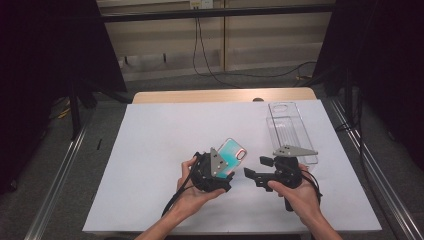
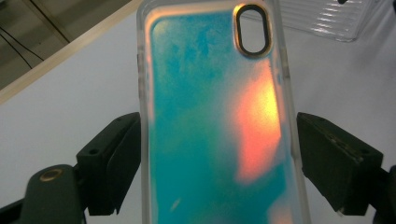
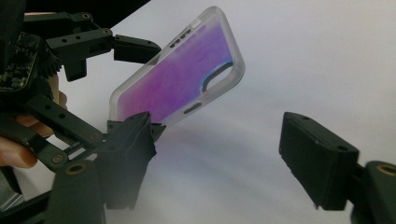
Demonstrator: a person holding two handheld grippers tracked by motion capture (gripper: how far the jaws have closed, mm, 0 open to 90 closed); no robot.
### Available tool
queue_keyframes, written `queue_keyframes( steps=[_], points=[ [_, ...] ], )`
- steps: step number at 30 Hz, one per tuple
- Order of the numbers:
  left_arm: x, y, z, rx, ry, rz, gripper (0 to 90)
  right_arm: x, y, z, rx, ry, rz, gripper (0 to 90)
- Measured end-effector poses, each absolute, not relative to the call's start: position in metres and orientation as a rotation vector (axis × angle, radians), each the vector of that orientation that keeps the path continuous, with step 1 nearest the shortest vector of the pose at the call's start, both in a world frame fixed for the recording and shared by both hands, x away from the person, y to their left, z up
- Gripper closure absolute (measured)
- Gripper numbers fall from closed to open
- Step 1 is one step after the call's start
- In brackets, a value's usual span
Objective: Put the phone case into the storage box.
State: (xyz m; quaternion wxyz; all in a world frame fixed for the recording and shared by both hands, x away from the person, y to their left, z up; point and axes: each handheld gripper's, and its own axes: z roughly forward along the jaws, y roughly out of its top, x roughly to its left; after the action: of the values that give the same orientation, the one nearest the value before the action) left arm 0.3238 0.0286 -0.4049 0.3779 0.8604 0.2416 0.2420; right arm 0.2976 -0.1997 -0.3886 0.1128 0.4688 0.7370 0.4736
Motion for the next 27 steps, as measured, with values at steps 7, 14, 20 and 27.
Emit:
queue_keyframes(
  steps=[7,14,20,27],
  points=[
    [0.323,0.029,-0.405,2.206,0.613,0.622,17.1,0.304,-0.192,-0.381,1.407,2.233,1.326,34.5],
    [0.322,0.027,-0.406,2.202,0.611,0.635,17.1,0.315,-0.188,-0.379,1.512,2.232,1.288,42.5],
    [0.321,0.026,-0.407,2.203,0.606,0.642,17.1,0.324,-0.187,-0.380,1.605,2.229,1.275,48.0],
    [0.320,0.023,-0.409,2.200,0.604,0.648,17.1,0.334,-0.183,-0.378,1.735,2.205,1.267,56.5]
  ],
)
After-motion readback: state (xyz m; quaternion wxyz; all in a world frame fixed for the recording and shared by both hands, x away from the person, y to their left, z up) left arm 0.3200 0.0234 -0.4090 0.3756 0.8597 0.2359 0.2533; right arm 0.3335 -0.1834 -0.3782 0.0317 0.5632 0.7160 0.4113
